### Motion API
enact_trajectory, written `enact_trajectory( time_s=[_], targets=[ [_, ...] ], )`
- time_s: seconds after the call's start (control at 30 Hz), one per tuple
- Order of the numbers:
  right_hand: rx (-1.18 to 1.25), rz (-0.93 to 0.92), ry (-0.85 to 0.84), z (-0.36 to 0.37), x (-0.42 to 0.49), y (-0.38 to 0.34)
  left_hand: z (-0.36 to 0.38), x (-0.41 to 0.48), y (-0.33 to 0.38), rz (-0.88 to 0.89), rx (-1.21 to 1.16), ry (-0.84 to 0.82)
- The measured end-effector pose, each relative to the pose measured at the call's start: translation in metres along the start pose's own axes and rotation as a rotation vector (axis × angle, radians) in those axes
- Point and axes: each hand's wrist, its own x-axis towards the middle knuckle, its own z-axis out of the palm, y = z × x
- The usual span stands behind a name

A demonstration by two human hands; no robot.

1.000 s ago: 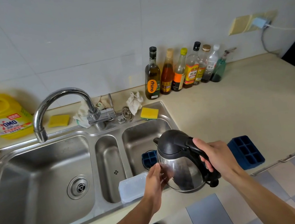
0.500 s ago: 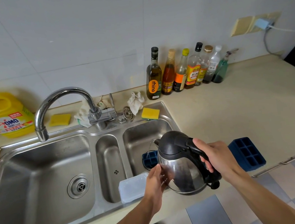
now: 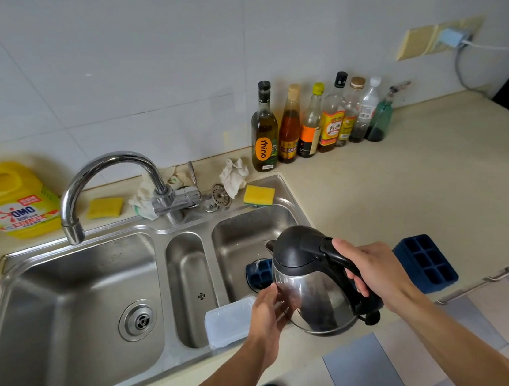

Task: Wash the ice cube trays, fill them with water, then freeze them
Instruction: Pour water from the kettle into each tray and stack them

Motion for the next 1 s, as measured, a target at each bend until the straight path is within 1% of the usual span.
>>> enact_trajectory(
  time_s=[0.33,1.0],
  targets=[
    [0.006,-0.009,0.003,-0.005,-0.003,0.001,0.004,-0.003,-0.002,-0.052,-0.067,0.053],
    [0.017,0.010,0.011,-0.018,-0.006,0.007,0.017,-0.004,-0.001,-0.064,-0.035,0.021]
  ],
)
